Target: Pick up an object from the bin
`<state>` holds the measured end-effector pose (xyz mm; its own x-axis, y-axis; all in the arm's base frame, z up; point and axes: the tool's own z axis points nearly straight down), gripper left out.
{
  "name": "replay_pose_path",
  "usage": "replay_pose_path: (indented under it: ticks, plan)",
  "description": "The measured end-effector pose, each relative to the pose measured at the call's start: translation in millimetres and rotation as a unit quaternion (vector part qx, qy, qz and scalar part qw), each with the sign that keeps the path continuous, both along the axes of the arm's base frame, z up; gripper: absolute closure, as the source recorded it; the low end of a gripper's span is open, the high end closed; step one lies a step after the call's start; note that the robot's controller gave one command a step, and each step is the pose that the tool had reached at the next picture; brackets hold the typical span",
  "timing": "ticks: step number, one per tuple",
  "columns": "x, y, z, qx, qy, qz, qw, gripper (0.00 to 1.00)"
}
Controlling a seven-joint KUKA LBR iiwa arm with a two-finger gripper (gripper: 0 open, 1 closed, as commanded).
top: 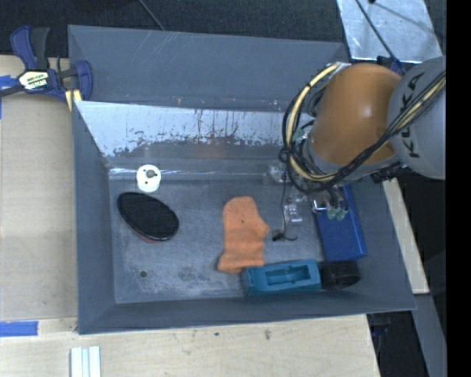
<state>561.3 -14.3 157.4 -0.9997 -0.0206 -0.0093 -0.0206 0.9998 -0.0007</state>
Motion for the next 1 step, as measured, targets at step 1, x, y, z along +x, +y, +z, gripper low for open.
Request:
replay_pose_path:
  ticks: [1]
  plan:
    - [-10.3,7.6,-32.2,0.001,0.005,-0.053,0.9986,0.0]
